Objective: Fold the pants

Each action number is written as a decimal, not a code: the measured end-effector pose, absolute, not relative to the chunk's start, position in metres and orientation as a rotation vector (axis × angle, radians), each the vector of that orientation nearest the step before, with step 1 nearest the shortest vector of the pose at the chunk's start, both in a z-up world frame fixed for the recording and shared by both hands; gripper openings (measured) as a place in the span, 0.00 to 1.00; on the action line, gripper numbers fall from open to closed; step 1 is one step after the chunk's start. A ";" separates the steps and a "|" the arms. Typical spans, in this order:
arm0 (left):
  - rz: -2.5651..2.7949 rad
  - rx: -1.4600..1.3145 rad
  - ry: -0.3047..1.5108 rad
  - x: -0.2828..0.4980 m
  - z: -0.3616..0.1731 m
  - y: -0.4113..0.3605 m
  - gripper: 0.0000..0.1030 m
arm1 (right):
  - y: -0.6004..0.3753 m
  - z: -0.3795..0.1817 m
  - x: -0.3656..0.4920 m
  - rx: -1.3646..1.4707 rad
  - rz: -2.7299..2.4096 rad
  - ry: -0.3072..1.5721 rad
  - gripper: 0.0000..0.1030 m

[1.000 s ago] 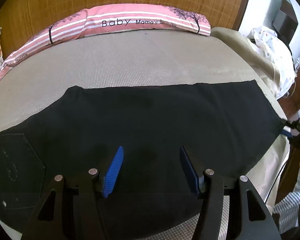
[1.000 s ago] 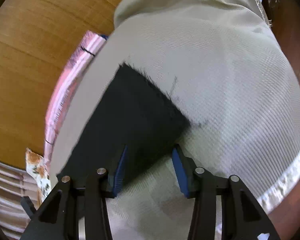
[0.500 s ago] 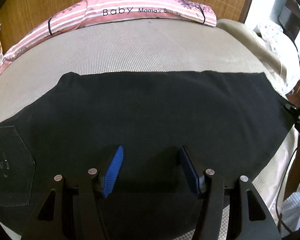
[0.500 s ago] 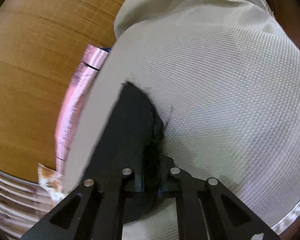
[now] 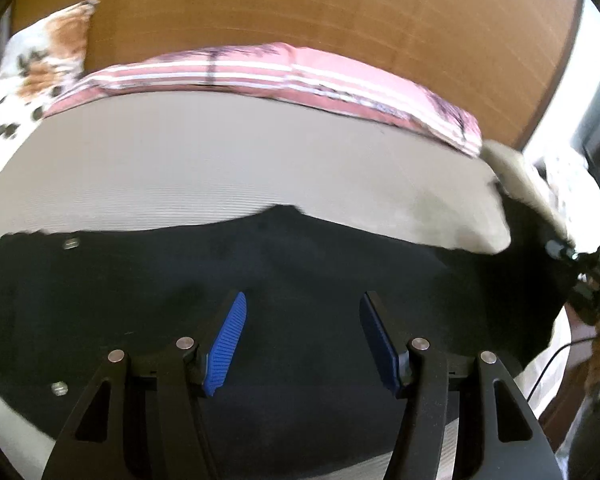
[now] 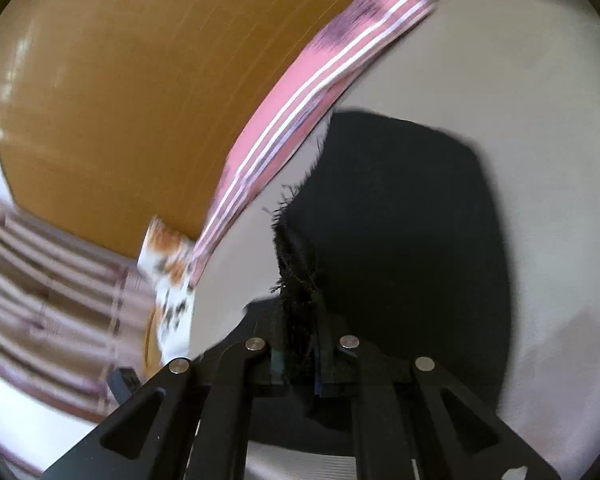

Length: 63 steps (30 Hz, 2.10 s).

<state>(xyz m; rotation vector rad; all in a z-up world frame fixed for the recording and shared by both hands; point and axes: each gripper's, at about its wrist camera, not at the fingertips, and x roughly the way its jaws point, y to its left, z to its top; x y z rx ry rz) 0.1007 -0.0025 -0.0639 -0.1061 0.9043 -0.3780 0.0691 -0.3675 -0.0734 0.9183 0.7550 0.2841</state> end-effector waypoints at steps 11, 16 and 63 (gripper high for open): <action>-0.305 -0.236 0.919 0.080 -0.073 0.076 0.59 | -0.191 -0.124 0.103 0.592 0.458 1.056 0.08; -0.322 -0.257 0.919 0.079 -0.075 0.080 0.59 | -0.162 -0.130 0.104 0.457 0.439 1.080 0.12; -0.520 -0.224 1.286 0.076 -0.127 -0.013 0.13 | -0.289 -0.126 0.038 0.383 0.070 1.095 0.51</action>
